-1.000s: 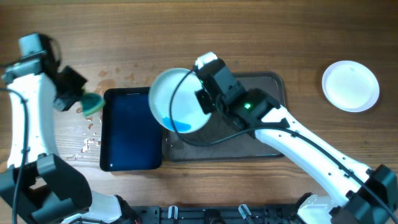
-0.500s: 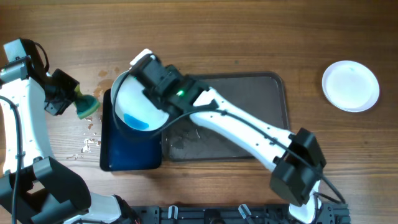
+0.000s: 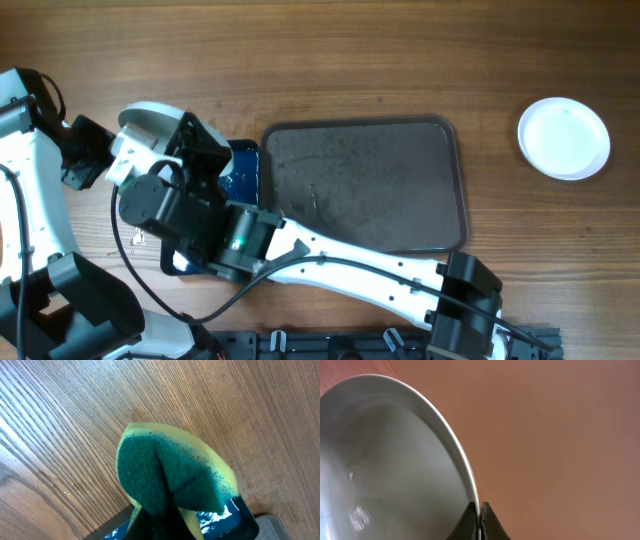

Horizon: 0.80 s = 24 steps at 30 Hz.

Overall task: Clean dirty plates on tray and stack at the side
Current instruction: 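Lift the plate with the right gripper and tilt it over the blue tray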

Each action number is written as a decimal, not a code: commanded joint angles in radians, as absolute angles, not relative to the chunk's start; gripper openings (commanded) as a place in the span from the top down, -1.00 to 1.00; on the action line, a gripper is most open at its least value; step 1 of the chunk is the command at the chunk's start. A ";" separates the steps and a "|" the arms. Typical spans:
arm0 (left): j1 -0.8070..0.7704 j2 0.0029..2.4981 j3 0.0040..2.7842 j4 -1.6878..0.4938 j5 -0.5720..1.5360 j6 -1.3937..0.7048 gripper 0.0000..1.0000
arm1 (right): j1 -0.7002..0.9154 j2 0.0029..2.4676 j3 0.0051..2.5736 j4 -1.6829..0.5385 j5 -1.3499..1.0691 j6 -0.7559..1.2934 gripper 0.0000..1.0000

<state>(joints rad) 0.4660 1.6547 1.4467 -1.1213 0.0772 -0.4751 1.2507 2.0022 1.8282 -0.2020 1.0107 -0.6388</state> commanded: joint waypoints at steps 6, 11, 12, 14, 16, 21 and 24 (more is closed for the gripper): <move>0.470 1.621 1.473 -1.112 0.089 -0.455 0.92 | 1.249 2.006 1.853 -0.186 1.085 -0.810 0.92; 0.470 1.621 1.473 -1.113 0.089 -0.456 0.92 | 1.252 2.006 1.853 -0.186 1.085 -0.812 0.91; 0.470 1.621 1.473 -1.113 0.089 -0.456 0.92 | 1.253 2.006 1.853 -0.186 1.086 -0.812 0.91; 0.470 1.621 1.473 -1.113 0.089 -0.456 0.92 | 1.261 2.006 1.853 -0.177 1.113 -0.812 0.91; 0.470 1.621 1.473 -1.113 0.089 -0.456 0.92 | 1.256 2.006 1.853 -0.181 1.079 -0.769 0.91; 0.469 1.621 1.473 -1.119 0.090 -0.456 0.92 | 1.258 2.006 1.850 -0.180 1.108 -0.762 0.91; 0.469 1.621 1.473 -1.120 0.093 -0.455 0.92 | 1.285 2.006 1.850 -0.113 1.216 -0.794 0.91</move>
<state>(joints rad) 0.4660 1.6547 1.4467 -1.1187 0.0772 -0.4721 1.2568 2.0045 1.8278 -0.1650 1.1210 -0.7879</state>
